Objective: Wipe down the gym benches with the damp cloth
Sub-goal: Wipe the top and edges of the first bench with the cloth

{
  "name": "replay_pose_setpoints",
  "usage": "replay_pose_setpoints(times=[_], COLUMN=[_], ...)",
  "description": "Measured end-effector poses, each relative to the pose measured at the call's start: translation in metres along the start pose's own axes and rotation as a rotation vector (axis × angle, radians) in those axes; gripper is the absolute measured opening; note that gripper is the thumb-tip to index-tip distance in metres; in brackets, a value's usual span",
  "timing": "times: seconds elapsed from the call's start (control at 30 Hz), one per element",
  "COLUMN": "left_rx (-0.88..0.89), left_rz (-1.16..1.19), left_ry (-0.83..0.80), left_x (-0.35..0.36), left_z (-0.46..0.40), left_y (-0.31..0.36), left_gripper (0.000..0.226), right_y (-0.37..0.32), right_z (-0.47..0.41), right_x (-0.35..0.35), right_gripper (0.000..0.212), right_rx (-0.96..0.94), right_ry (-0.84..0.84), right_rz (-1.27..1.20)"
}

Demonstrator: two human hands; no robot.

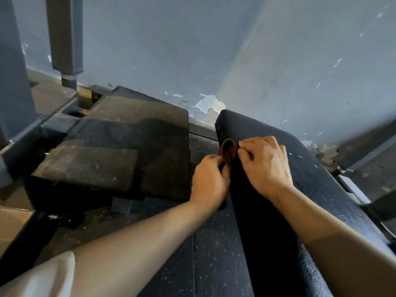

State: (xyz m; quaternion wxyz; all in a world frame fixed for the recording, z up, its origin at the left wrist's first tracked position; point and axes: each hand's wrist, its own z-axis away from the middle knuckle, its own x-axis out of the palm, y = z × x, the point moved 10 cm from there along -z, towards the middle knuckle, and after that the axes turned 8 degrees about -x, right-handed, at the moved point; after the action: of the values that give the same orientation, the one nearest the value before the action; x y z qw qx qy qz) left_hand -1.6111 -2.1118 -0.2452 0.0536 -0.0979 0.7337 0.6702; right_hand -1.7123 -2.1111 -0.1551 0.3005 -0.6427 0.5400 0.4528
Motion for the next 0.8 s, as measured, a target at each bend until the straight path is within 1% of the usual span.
replay_pose_setpoints(times=[0.1, 0.13, 0.23, 0.27, 0.3, 0.37, 0.43, 0.47, 0.53, 0.6, 0.63, 0.67, 0.7, 0.8], left_rx=[0.075, 0.065, -0.055, -0.057, -0.008, 0.161, 0.237, 0.238, 0.165, 0.11, 0.111, 0.122, 0.125, 0.061], left_rz=[0.07, 0.068, 0.054, 0.068, 0.098, 0.174, 0.187, 0.145, 0.018, -0.078, -0.097, -0.102, -0.082, 0.012], left_ry=[0.018, 0.023, 0.066, 0.075, 0.077, 0.072, 0.065, 0.055, 0.025, 0.031, 0.053, 0.076, 0.089, 0.035], left_x=[0.0, 0.001, 0.001, 0.002, 0.001, -0.002, -0.004, -0.003, 0.0, -0.007, -0.013, -0.019, -0.024, -0.022], left_z=[0.031, 0.027, -0.002, -0.001, 0.01, 0.048, 0.067, 0.058, 0.025, -0.005, -0.015, -0.022, -0.027, -0.022], left_y=[-0.005, -0.008, -0.014, -0.012, -0.008, 0.001, -0.002, -0.002, -0.001, 0.006, 0.01, 0.014, 0.015, 0.005], left_gripper=[0.022, 0.022, 0.025, 0.026, 0.027, 0.032, 0.032, 0.029, 0.026, 0.03, 0.037, 0.045, 0.047, 0.028], right_y=[-0.002, -0.002, -0.001, 0.0, 0.0, -0.001, -0.001, -0.001, -0.001, 0.0, 0.0, 0.0, 0.0, 0.001], right_z=[0.0, 0.0, 0.0, 0.0, -0.001, -0.001, -0.001, -0.002, -0.001, 0.0, 0.001, 0.001, 0.001, 0.0], right_x=[-0.001, -0.001, 0.0, 0.001, 0.001, 0.001, 0.001, 0.001, 0.001, 0.002, 0.002, 0.002, 0.002, 0.003], right_gripper=[0.026, 0.027, 0.027, 0.028, 0.027, 0.027, 0.029, 0.029, 0.029, 0.029, 0.029, 0.028, 0.028, 0.029], right_rx=[0.003, 0.004, 0.005, 0.007, 0.008, 0.005, 0.0, 0.0, 0.004, 0.011, 0.013, 0.013, 0.012, 0.012], right_ry=[-0.009, -0.009, -0.016, -0.019, -0.02, -0.019, -0.02, -0.02, -0.027, -0.029, -0.032, -0.034, -0.035, -0.034], right_rz=[-0.023, -0.03, -0.019, -0.02, -0.024, -0.038, -0.042, -0.041, -0.041, -0.054, -0.057, -0.057, -0.055, -0.041])
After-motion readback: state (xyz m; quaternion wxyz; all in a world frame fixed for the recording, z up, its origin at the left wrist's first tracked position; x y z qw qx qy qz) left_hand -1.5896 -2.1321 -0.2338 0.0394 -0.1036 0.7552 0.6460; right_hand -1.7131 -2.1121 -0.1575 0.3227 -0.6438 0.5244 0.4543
